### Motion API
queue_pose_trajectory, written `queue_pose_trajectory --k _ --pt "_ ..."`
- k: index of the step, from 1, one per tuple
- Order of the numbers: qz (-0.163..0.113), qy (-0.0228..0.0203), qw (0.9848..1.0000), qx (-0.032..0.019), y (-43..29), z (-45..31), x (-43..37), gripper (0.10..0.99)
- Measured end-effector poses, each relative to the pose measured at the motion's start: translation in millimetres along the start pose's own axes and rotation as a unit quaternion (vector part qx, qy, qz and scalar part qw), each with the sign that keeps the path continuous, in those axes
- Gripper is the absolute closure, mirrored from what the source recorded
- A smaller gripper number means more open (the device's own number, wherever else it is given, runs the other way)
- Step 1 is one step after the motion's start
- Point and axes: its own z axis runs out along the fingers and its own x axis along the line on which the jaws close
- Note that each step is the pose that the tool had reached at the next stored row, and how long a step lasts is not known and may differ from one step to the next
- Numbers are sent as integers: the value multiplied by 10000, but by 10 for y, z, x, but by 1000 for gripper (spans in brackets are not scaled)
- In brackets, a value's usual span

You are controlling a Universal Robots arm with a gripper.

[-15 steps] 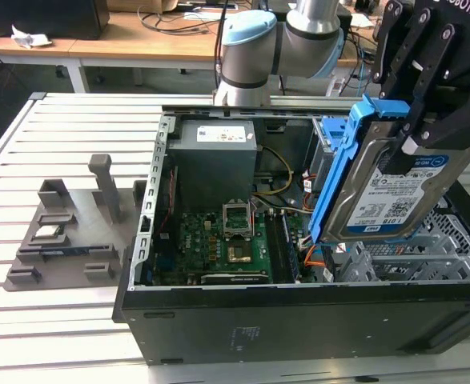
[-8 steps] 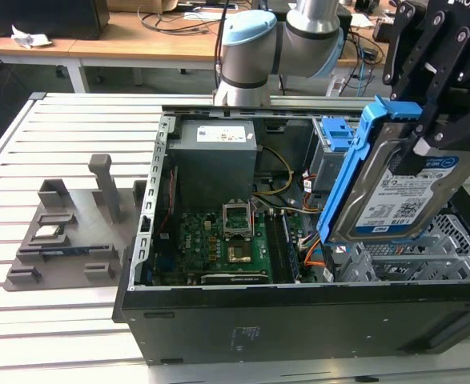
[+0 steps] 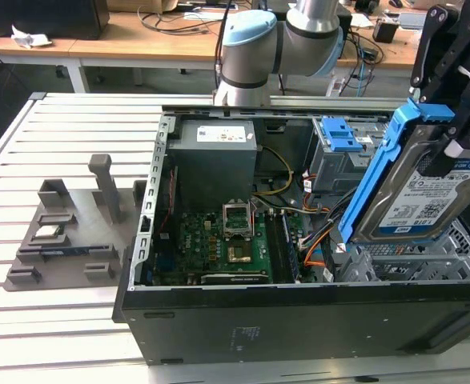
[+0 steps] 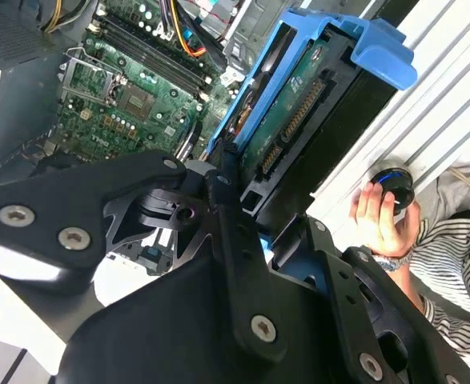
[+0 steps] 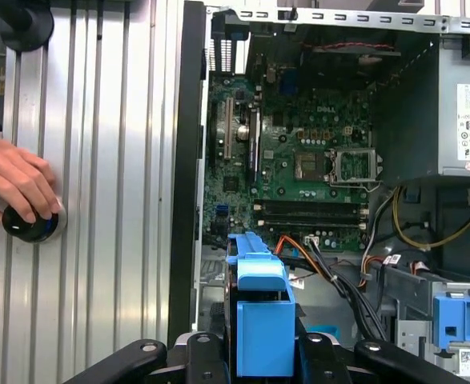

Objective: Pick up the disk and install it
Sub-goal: 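Pick up the disk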

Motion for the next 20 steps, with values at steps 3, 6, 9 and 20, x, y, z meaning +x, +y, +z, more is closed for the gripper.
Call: queue_pose_trajectory --k 3,6,9,20 --pt "-1 0 10000 -14 -87 -1 1 722" --pt "0 0 10000 -24 -150 -1 2 722" --pt "-1 -1 10000 -30 -201 -1 3 722" --pt "-1 -2 9999 -117 -412 156 1 722"
